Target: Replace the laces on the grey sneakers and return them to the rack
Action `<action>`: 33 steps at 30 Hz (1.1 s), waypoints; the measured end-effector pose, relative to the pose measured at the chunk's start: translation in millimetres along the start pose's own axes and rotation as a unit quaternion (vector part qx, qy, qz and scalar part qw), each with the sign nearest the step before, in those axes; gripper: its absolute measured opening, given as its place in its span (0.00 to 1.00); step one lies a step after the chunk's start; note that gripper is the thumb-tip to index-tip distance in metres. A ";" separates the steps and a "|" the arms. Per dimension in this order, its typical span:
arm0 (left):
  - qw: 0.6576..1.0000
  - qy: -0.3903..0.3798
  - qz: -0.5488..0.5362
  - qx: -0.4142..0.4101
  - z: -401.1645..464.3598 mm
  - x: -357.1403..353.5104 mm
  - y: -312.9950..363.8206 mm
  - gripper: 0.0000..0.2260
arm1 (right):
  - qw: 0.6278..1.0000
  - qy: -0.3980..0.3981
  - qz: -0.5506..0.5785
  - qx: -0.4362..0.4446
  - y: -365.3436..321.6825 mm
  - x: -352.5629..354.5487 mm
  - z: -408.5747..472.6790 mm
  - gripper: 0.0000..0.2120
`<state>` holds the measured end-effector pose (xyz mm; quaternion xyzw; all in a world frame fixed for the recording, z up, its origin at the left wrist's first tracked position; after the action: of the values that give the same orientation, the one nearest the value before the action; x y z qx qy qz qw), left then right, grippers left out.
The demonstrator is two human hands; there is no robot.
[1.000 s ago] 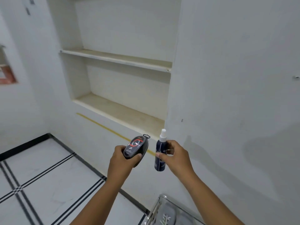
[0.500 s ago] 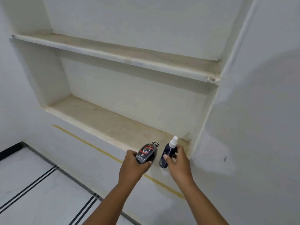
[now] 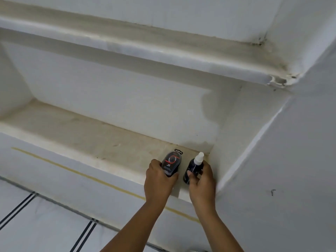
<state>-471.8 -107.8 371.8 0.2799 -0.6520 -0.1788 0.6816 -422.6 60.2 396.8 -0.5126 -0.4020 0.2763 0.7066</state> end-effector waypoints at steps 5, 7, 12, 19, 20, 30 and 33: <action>0.999 -0.003 0.022 -0.028 3.8 -7.0 0.1 0.27 | 1.000 0.011 -0.001 0.022 0.4 -2.6 0.6 0.20; 0.998 -0.029 0.004 -0.054 7.4 -9.8 -4.0 0.32 | 1.000 0.007 0.003 0.019 3.8 -3.4 -0.5 0.20; 0.975 -0.132 -0.034 -0.178 10.8 -11.3 -17.9 0.34 | 1.000 0.003 -0.017 -0.025 23.6 -9.3 -7.3 0.21; 0.968 -0.122 -0.025 -0.219 18.7 -8.6 -13.7 0.30 | 0.996 0.039 -0.067 -0.040 30.5 -10.5 -11.8 0.18; 0.968 -0.116 -0.023 -0.221 19.0 -8.9 -11.8 0.29 | 0.996 0.040 -0.072 -0.039 29.9 -10.8 -12.2 0.18; 0.971 -0.092 -0.015 -0.222 21.8 -12.8 -2.6 0.29 | 0.993 0.045 -0.107 -0.022 28.0 -14.0 -10.0 0.16; 0.970 -0.091 -0.017 -0.225 21.9 -13.0 -2.2 0.29 | 0.993 0.046 -0.106 -0.022 28.8 -14.5 -8.8 0.16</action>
<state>-494.3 -104.9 360.1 0.1132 -0.6494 -0.3575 0.6615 -422.0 53.4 364.0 -0.4950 -0.4272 0.1670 0.7380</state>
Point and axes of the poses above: each hand's wrist, its own z-axis towards the middle knuckle, its own x-axis out of the back of the hand, y = z × x, the point moved 8 cm from there along z, towards the middle knuckle, and after that the axes turned 14 degrees about z, right-handed, at the moved point
